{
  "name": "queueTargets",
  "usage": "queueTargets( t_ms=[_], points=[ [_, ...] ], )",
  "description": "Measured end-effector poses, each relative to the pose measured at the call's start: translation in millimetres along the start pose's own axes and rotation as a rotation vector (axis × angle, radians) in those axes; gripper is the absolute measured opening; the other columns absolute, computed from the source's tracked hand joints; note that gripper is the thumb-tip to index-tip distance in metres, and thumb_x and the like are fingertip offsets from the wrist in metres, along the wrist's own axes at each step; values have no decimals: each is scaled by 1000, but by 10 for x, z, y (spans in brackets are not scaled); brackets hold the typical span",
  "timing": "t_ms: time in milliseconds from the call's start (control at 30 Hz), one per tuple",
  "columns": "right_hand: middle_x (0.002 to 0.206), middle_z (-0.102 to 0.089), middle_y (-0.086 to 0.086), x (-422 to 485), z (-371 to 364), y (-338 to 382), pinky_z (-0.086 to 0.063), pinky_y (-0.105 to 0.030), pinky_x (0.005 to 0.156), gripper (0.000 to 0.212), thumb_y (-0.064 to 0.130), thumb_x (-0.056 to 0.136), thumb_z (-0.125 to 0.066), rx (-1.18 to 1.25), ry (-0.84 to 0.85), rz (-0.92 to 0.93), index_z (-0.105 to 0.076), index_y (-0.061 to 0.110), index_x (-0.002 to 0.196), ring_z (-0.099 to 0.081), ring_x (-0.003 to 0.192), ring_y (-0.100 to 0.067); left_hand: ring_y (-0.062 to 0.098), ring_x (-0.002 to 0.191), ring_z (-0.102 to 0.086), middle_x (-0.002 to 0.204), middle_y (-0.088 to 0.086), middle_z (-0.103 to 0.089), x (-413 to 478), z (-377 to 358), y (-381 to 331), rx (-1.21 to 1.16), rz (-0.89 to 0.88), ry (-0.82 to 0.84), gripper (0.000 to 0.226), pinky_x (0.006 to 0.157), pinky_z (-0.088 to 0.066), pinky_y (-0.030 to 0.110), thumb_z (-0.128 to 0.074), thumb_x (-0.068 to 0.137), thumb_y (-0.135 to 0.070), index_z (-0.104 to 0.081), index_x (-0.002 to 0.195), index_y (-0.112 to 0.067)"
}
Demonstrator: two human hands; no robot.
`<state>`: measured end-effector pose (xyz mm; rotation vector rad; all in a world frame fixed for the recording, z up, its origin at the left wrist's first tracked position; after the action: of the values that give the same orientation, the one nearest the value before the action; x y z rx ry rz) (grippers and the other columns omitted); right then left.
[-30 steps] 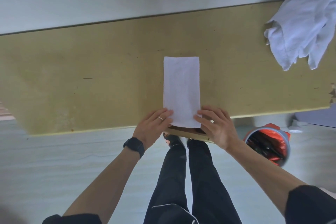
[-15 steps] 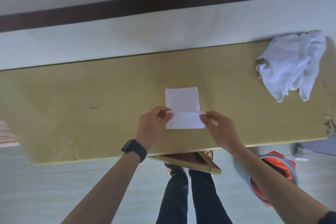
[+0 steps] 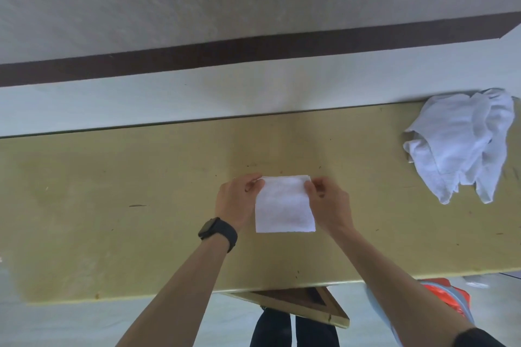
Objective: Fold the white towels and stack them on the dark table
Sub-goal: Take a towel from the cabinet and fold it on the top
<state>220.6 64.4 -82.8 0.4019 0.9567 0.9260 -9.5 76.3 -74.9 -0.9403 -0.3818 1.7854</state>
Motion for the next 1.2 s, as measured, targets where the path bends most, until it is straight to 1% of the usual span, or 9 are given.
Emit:
queueTargets(
  t_ms=[433, 567, 633, 700, 800, 900, 967, 1067, 1200],
  points=[
    [78, -64, 15, 93, -17, 18, -55, -38, 71, 16, 44, 93, -50, -186, -70, -32, -56, 30, 88, -61, 75, -10, 9, 83, -62, 89, -16, -65, 130, -94, 52, 108, 15, -18, 20, 77, -55, 34, -52, 96, -45, -69, 104, -37],
    [78, -64, 14, 123, -12, 39, -55, -38, 69, 18, 48, 92, -48, -258, -83, -73, -52, 32, 87, -60, 73, -11, 16, 86, -61, 99, -8, -62, 126, -98, -48, 255, -28, 1, 21, 73, -52, 32, -46, 99, -43, -63, 105, -33],
    [84, -64, 14, 116, 1, 36, -54, -38, 70, 16, 48, 92, -48, -247, -104, -60, -51, 32, 90, -60, 76, -12, 22, 100, -58, 110, 0, -63, 78, -88, -168, 441, -183, -75, 27, 77, -51, 35, -42, 101, -40, -61, 115, -26],
    [98, -60, 11, 34, 5, 48, -50, -36, 76, 17, 44, 93, -52, -227, -165, 45, -53, 28, 101, -58, 87, -16, 27, 113, -56, 125, 5, -61, -70, -139, -304, 586, -447, -173, 34, 89, -48, 39, -43, 100, -37, -57, 126, -20],
    [116, -56, 4, -262, -62, 94, -42, -33, 84, 30, 37, 95, -50, -279, -279, 338, -56, 19, 118, -52, 105, -20, 27, 138, -40, 149, 4, -45, -245, -360, -253, 616, -635, -82, 48, 112, -36, 48, -41, 99, -41, -48, 143, -23],
    [147, -49, -1, -516, -342, -11, -37, -37, 98, 48, 38, 98, -38, -510, -236, 523, -52, 17, 139, -43, 132, -21, 22, 149, -23, 161, -1, -28, -229, -528, -31, 664, -556, 47, 57, 116, -28, 54, -31, 101, -48, -30, 154, -27],
    [163, -24, -2, -555, -507, -191, -23, -42, 115, 58, 39, 102, -29, -604, -145, 517, -30, 14, 154, -22, 149, -17, 17, 151, -8, 165, -8, -13, -192, -574, 68, 665, -493, 100, 59, 120, -17, 55, -24, 102, -51, -12, 157, -34],
    [167, -2, 3, -501, -563, -394, -4, -47, 121, 64, 43, 103, -21, -675, -76, 465, -7, 16, 159, -2, 153, -14, 15, 151, 12, 164, -17, 13, -170, -583, 106, 660, -444, 162, 61, 121, 8, 49, -17, 101, -54, 10, 154, -43],
    [167, 2, 4, -497, -591, -402, 3, -47, 121, 65, 45, 103, -19, -719, -29, 453, -2, 17, 159, 3, 153, -13, 16, 150, 19, 161, -20, 21, -171, -566, 93, 676, -438, 180, 61, 121, 7, 50, -17, 101, -56, 14, 153, -44]
  ],
)
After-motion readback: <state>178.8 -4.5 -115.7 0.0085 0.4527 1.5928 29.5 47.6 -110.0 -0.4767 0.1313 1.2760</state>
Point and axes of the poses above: each hand's wrist, its own x-axis towards the middle knuckle, its own z-axis out of the back of the hand, y = z × x, the point moved 7 cm from there along x, towards the middle knuckle
